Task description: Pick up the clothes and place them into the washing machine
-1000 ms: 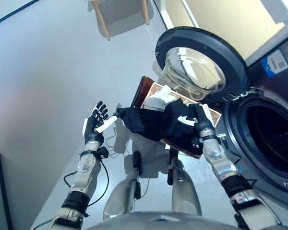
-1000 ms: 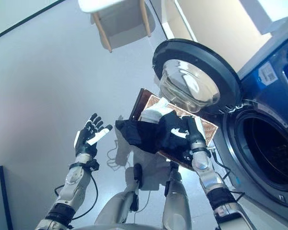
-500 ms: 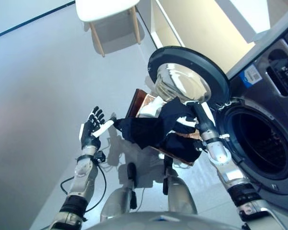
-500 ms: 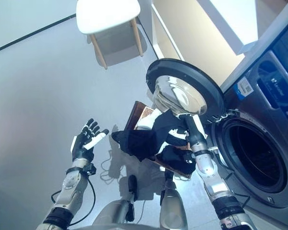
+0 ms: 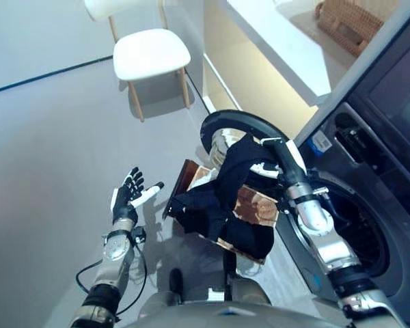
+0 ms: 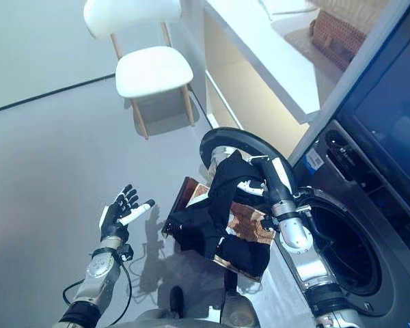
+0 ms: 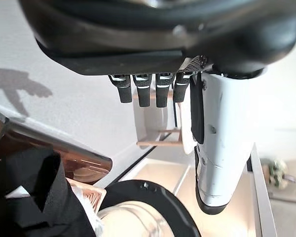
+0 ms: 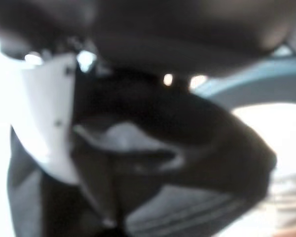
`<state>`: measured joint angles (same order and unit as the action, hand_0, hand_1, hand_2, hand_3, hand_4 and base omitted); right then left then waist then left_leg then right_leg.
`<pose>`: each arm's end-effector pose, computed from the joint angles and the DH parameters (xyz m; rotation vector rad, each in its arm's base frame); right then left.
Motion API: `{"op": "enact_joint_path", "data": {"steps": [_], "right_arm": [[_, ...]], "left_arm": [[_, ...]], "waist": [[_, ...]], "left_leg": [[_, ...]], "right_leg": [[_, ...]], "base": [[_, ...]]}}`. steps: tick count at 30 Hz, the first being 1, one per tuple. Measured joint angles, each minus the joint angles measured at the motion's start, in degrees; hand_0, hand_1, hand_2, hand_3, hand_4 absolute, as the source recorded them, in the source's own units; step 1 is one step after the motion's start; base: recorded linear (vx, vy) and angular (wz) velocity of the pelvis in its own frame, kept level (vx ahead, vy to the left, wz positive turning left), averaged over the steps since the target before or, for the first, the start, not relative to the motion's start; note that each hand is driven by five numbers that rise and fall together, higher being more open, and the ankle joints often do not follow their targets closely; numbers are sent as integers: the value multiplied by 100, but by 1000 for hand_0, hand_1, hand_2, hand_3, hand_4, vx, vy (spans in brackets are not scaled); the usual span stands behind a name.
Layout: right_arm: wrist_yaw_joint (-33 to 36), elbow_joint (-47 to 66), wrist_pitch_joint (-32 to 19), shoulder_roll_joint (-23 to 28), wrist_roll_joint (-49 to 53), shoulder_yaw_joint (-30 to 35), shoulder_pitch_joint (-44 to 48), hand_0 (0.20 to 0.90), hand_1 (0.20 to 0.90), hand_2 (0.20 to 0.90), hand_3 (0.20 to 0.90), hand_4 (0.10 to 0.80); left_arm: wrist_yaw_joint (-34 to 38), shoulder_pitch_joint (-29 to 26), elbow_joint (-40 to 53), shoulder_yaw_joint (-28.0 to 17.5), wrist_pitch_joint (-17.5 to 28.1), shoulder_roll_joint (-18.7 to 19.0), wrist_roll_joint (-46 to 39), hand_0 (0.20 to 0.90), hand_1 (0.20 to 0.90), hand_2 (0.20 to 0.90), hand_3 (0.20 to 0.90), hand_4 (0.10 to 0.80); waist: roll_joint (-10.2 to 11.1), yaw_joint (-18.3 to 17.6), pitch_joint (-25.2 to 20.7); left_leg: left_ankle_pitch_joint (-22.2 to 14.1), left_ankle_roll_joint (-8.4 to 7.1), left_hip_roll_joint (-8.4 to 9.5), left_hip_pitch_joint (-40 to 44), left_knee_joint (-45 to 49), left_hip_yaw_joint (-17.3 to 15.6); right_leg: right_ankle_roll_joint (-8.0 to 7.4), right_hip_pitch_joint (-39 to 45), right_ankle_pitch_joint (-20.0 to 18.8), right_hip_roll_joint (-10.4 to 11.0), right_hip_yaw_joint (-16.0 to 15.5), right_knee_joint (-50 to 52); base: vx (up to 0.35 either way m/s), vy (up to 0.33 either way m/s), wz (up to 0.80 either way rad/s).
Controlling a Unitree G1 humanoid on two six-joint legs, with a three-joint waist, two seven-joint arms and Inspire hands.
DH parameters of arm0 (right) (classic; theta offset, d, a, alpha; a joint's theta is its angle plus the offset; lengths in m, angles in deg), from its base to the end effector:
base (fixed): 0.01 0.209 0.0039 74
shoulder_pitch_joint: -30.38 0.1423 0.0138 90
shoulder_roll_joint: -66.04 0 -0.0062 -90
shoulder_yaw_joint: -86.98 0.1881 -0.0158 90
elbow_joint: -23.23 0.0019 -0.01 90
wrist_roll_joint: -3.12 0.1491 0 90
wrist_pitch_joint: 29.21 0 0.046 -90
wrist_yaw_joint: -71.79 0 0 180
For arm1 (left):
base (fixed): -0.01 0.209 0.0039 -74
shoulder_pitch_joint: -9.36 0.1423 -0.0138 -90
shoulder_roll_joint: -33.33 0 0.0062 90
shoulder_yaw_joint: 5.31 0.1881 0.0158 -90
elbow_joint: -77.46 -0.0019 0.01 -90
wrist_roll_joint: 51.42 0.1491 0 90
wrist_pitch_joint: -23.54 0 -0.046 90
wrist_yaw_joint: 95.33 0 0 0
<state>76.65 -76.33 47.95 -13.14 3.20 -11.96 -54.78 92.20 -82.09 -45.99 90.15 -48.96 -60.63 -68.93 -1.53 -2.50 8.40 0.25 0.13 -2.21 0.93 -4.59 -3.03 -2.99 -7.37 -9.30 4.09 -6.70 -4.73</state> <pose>0.2279 -0.2134 0.0451 -0.4624 -0.1242 0.0872 0.1899 0.1955 -0.0470 -0.0372 0.2618 0.1905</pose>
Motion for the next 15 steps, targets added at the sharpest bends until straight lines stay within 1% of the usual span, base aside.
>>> {"op": "enact_joint_path", "data": {"steps": [3,9,15], "right_arm": [[-91,119,3,-38,0,-8,-109,200,200,200,200,300],[-138,389,5,-44,2,-77,-264,200,200,200,200,300],[-132,437,25,-32,49,-94,-233,200,200,200,200,300]], "left_arm": [[2,8,-45,55,-107,-3,154,900,900,900,900,800],[24,15,-99,262,-146,-11,281,900,900,900,900,800],[41,8,-364,408,-223,-38,342,900,900,900,900,800]], "waist": [[-2,2,-86],[5,2,-363],[33,10,-474]], "left_leg": [[-1,0,-2,94,-1,-10],[-4,-2,0,124,-3,-30],[-21,5,-5,269,-4,-61]], "right_leg": [[2,82,2,-2,15,-2],[1,101,1,-6,48,-1],[3,220,2,-20,104,-4]], "base": [[60,-15,-3],[33,-13,-3],[30,-12,-4]]}}
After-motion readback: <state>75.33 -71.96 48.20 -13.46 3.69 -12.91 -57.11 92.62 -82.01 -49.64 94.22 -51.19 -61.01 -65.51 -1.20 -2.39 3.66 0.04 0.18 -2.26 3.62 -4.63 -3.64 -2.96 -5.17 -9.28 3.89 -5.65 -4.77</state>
